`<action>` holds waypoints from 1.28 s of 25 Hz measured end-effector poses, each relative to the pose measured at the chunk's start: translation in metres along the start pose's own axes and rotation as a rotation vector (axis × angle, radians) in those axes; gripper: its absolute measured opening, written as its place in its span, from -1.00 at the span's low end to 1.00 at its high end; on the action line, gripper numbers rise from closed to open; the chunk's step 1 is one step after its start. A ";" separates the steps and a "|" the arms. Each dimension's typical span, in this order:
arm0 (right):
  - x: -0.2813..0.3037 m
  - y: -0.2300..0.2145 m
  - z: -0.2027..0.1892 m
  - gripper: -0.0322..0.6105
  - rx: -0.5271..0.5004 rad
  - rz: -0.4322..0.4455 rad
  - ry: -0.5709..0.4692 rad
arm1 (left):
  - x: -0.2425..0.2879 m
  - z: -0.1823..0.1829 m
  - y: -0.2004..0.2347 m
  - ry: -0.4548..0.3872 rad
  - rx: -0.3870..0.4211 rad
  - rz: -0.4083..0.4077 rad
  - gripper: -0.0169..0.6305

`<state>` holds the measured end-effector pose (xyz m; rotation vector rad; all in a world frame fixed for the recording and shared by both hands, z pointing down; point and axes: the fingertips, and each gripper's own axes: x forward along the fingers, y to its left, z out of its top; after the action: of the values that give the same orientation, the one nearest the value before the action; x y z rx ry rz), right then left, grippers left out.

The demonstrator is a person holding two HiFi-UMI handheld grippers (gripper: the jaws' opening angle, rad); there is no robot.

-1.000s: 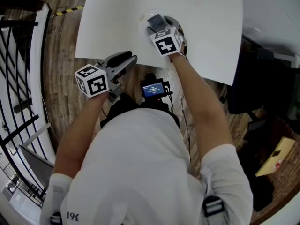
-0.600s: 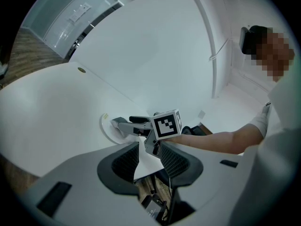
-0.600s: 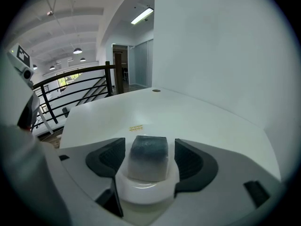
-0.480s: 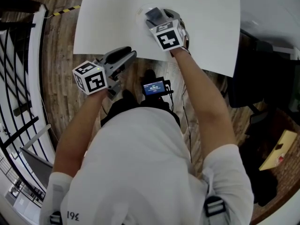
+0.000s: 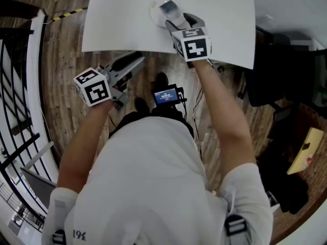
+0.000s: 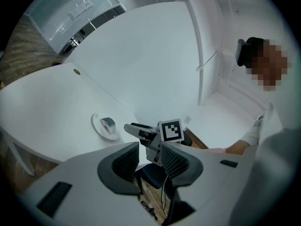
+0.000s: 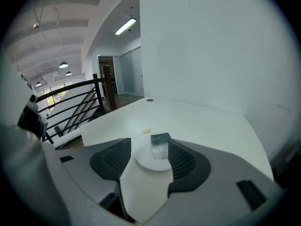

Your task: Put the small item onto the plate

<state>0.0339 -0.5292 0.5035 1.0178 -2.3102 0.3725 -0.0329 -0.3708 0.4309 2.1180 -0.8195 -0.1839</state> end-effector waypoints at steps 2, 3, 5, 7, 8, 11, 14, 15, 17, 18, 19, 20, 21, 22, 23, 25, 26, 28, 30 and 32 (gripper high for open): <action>-0.010 0.003 -0.003 -0.18 0.034 -0.007 -0.014 | -0.007 0.000 -0.006 -0.014 -0.005 -0.017 -0.51; -0.020 0.011 -0.005 -0.27 0.039 -0.014 -0.021 | -0.016 -0.003 -0.013 -0.023 -0.006 -0.026 -0.51; -0.046 0.034 -0.008 -0.40 0.031 -0.033 -0.041 | -0.039 -0.010 -0.033 -0.045 -0.003 -0.046 -0.51; -0.067 0.049 -0.005 -0.53 0.018 -0.055 -0.068 | -0.056 -0.015 -0.050 -0.059 0.008 -0.065 -0.51; -0.075 0.054 -0.003 -0.60 0.014 -0.066 -0.084 | -0.061 -0.016 -0.056 -0.062 0.016 -0.075 -0.51; -0.098 0.065 0.005 -0.73 0.017 -0.093 -0.132 | -0.073 -0.019 -0.071 -0.065 0.028 -0.102 -0.51; -0.126 0.079 0.008 -0.89 0.026 -0.104 -0.176 | -0.087 -0.025 -0.088 -0.064 0.029 -0.131 -0.51; -0.136 0.085 0.008 -0.89 0.032 -0.099 -0.189 | -0.092 -0.027 -0.094 -0.064 0.029 -0.143 -0.51; -0.156 0.098 0.008 -0.89 0.044 -0.083 -0.214 | -0.099 -0.032 -0.107 -0.058 0.030 -0.171 -0.51; -0.166 0.104 0.007 -0.89 0.049 -0.078 -0.225 | -0.103 -0.036 -0.114 -0.052 0.029 -0.189 -0.51; -0.175 0.110 0.005 -0.89 0.053 -0.074 -0.233 | -0.106 -0.039 -0.120 -0.047 0.027 -0.208 -0.51; -0.184 0.115 0.003 -0.89 0.055 -0.073 -0.238 | -0.109 -0.042 -0.126 -0.043 0.025 -0.226 -0.51; -0.191 0.120 0.001 -0.89 0.054 -0.074 -0.242 | -0.112 -0.044 -0.131 -0.039 0.024 -0.242 -0.51; -0.198 0.123 -0.001 -0.89 0.052 -0.078 -0.245 | -0.115 -0.046 -0.137 -0.038 0.023 -0.256 -0.51; -0.205 0.127 -0.003 -0.89 0.052 -0.081 -0.250 | -0.117 -0.046 -0.142 -0.038 0.023 -0.269 -0.51; -0.220 0.135 -0.004 -0.89 0.069 -0.079 -0.266 | -0.123 -0.047 -0.154 -0.041 0.024 -0.301 -0.51; -0.229 0.141 -0.003 -0.89 0.081 -0.073 -0.279 | -0.128 -0.047 -0.161 -0.042 0.025 -0.322 -0.51; -0.247 0.155 0.001 -0.89 0.103 -0.057 -0.310 | -0.141 -0.046 -0.175 -0.045 0.027 -0.367 -0.51; -0.265 0.169 0.003 -0.89 0.132 -0.037 -0.341 | -0.154 -0.045 -0.187 -0.053 0.026 -0.402 -0.51; -0.280 0.179 0.002 -0.89 0.182 -0.012 -0.364 | -0.166 -0.044 -0.195 -0.069 0.020 -0.421 -0.51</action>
<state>0.0519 -0.2481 0.3277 1.2761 -2.6279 0.4285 -0.0491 -0.1553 0.2871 2.2920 -0.4040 -0.4733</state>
